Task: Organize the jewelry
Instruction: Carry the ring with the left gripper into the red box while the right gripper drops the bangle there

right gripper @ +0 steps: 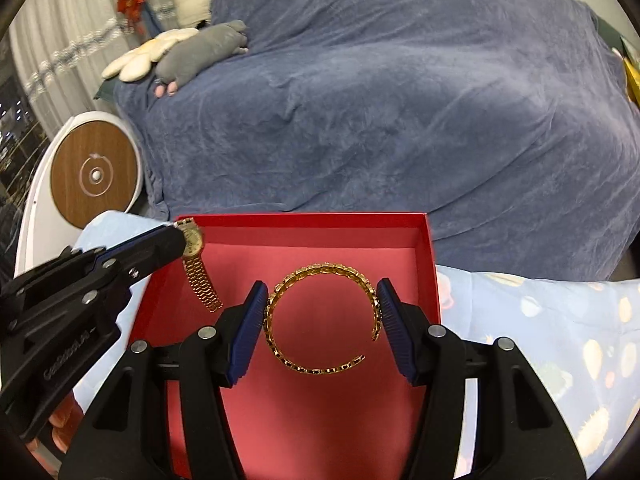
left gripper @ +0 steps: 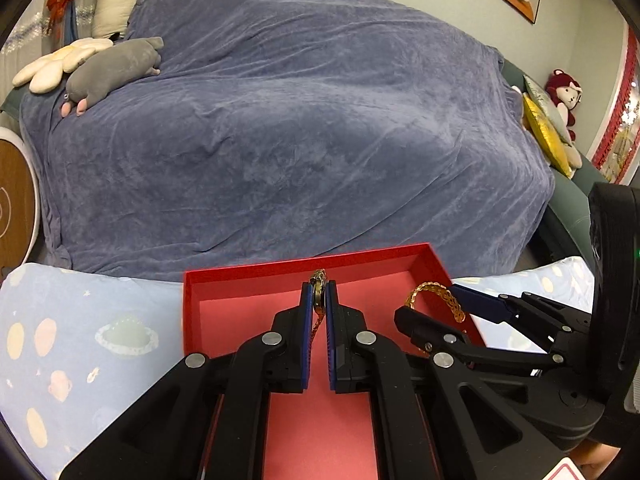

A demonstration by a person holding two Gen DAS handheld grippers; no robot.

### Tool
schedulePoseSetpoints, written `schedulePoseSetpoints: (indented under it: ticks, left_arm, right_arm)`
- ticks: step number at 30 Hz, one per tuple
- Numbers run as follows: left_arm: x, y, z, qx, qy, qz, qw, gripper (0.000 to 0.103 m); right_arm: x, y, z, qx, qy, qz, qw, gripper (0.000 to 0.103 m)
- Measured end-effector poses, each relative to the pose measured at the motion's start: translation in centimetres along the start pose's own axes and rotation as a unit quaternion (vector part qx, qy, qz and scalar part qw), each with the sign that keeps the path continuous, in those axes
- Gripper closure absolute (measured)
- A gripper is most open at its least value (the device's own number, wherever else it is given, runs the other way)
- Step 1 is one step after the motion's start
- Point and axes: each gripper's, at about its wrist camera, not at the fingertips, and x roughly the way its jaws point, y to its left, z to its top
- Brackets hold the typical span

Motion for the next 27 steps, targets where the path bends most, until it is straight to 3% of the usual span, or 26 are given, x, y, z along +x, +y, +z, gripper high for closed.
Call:
schedulePoseSetpoints:
  ticks: [7, 13, 18, 27]
  left_arm:
    - [3.6, 0.8, -0.3, 0.004, 0.021, 0.013, 0.9997, 0.099]
    - [5.2, 1.2, -0.6, -0.007, 0.039, 0.032, 0.9987, 0.099]
    - [4.9, 1.7, -0.9, -0.018, 0.025, 0.039, 0.9988, 0.096]
    - [3.8, 2.9, -1.8, -0.016, 0.029, 0.041, 0.9986, 0.096]
  right_arm:
    - [3.9, -0.8, 0.2, -0.004, 0.034, -0.015, 0.999, 0.048]
    - [4.8, -1.3, 0.6, -0.005, 0.046, -0.008, 0.999, 0.048]
    - [4.5, -1.2, 0.0, -0.001, 0.039, 0.003, 0.999, 0.037]
    - [2.5, -1.3, -2.1, 0.032, 0.013, 0.000, 0.999, 0.033]
